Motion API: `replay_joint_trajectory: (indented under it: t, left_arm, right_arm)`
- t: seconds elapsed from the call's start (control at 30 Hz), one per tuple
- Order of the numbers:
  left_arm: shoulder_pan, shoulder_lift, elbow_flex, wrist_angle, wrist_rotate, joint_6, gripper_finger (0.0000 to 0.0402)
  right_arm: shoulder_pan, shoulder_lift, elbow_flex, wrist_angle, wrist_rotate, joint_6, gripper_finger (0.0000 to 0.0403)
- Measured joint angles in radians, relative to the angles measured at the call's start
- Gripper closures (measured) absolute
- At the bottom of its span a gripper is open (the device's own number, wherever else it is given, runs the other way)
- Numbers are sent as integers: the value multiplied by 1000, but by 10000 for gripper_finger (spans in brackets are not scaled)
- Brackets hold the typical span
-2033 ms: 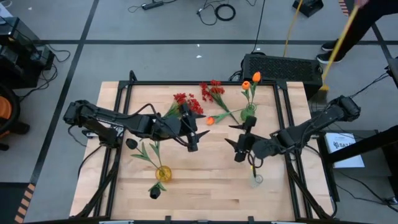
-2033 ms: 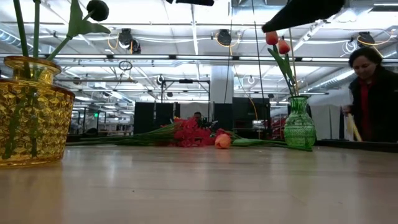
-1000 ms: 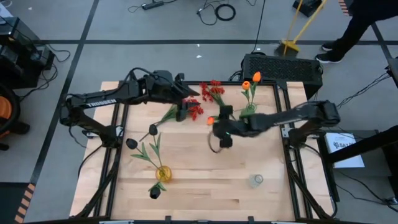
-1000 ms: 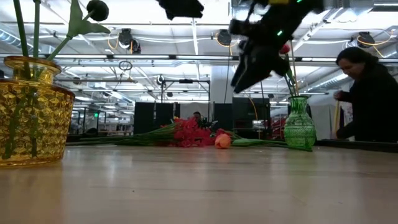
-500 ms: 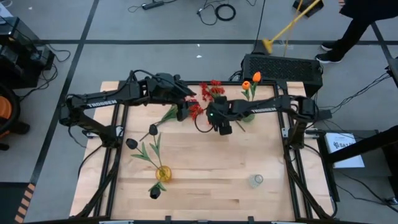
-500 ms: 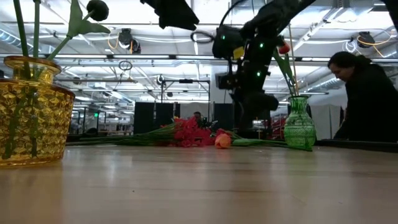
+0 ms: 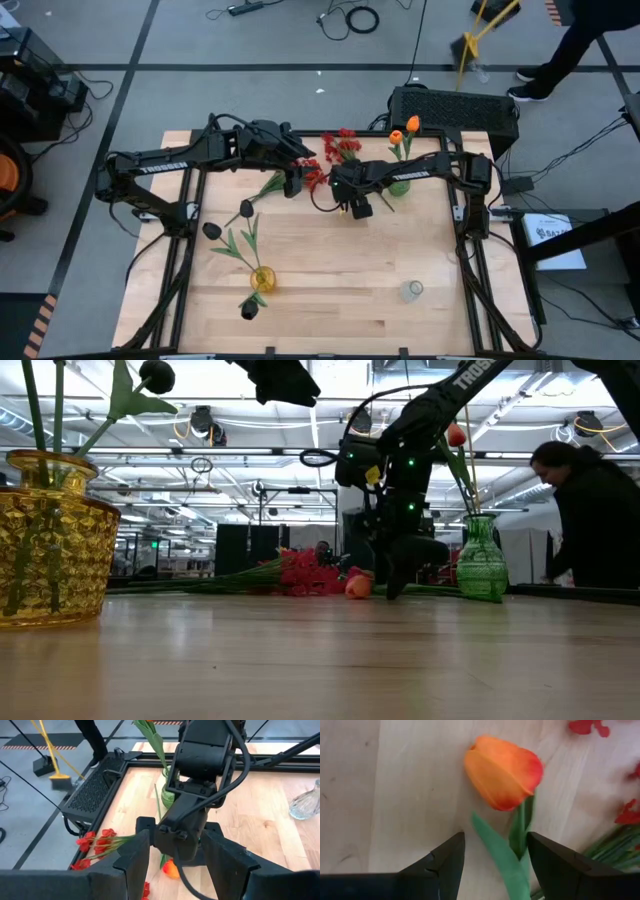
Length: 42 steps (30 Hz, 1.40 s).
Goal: Sort flowers into vase by color
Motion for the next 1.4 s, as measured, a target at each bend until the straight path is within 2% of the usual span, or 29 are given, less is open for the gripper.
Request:
replay_joint_trajectory:
  t: [0.17,0.5,0.63,1.03,1.2,1.4]
  left_arm:
    - [0,0,0,0,0,1,217]
    - [0,0,0,0,0,2,217]
    - [0,0,0,0,0,3,217]
    - [0,-3,0,0,0,13,217]
    - [0,-64,0,-11,0,26,217]
    - [0,-178,2,-16,0,50,217]
  right_arm:
    - [1,6,1,3,-5,-11,217]
    - [0,8,0,17,-1,-21,352]
    - [7,5,3,10,7,-21,393]
    - [53,4,237,-157,21,45,399]
    - [61,0,372,-250,11,68,399]
    - [61,-55,504,-294,-101,86,399]
